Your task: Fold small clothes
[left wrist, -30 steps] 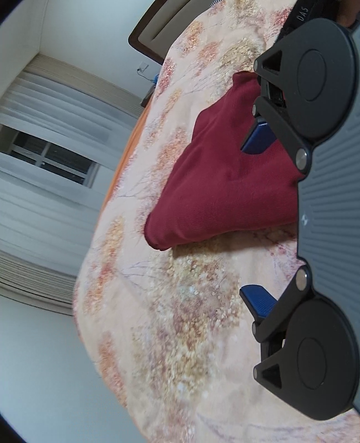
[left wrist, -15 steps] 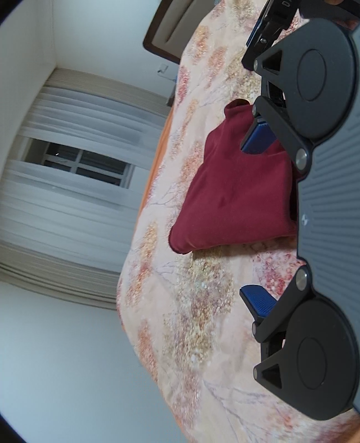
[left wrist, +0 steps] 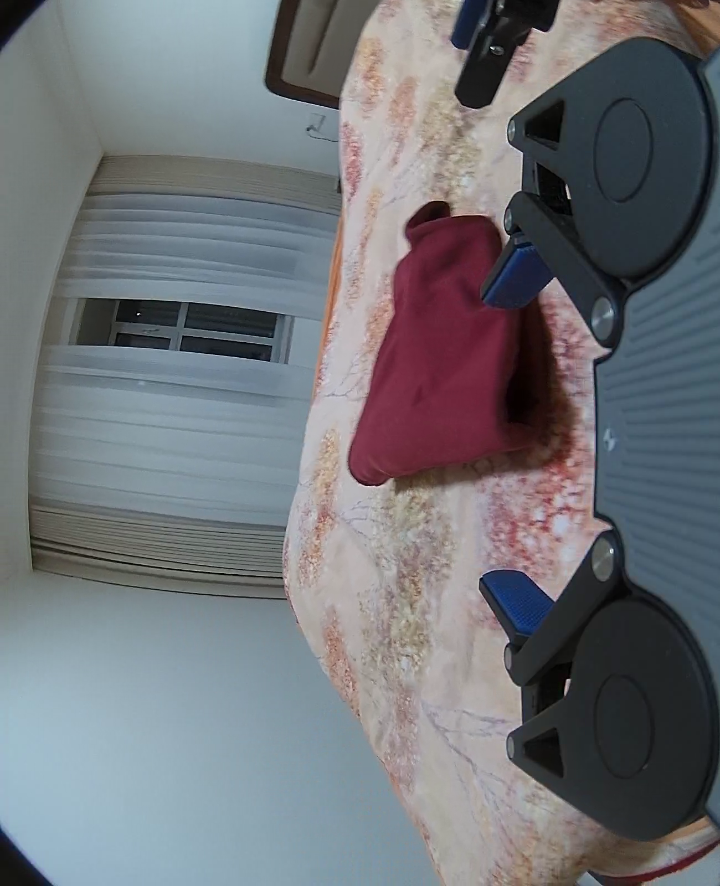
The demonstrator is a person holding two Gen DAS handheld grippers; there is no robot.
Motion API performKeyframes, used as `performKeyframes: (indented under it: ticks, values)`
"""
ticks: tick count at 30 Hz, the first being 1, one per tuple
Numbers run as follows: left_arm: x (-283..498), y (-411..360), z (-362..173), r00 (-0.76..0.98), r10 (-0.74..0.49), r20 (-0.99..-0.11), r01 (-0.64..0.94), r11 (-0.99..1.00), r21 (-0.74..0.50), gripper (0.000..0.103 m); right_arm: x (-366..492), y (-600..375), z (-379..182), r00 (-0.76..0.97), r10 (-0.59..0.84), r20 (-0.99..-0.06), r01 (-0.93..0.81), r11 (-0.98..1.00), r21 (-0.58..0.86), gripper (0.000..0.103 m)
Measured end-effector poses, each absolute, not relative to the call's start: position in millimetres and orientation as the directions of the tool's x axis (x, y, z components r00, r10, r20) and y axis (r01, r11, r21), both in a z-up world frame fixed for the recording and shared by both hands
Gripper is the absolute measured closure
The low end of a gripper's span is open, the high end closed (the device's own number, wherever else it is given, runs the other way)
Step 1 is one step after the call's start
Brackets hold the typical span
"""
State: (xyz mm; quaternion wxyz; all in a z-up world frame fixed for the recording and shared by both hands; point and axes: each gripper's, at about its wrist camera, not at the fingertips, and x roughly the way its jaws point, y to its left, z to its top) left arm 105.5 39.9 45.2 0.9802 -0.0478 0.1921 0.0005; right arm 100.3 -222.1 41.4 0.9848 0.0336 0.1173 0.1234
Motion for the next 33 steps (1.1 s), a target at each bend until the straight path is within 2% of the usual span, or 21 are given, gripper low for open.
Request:
performKeyframes:
  ticks: [7,13,19,33]
  values:
    - [87,40,22,0.926,0.012,-0.377,-0.049,0.995,-0.088,0.000,77,-222,25,0.960,0.194,-0.201,-0.189,0.981,0.044,0.001]
    - [80,52,7,0.918,0.027,-0.395,-0.078,0.991,-0.113,0.000,70,-223,10,0.959,0.174,-0.225,-0.176,0.984,0.010,0.001]
    - [77,60,1,0.909,0.034,-0.415,-0.099,0.986,-0.134,0.000,69,-227,2,0.952,0.163,-0.258,-0.163,0.986,0.023,0.000]
    - [77,57,2,0.911,0.037,-0.411,-0.094,0.989,-0.119,0.000,69,-228,1,0.953,0.160,-0.256,-0.159,0.987,0.024,0.001]
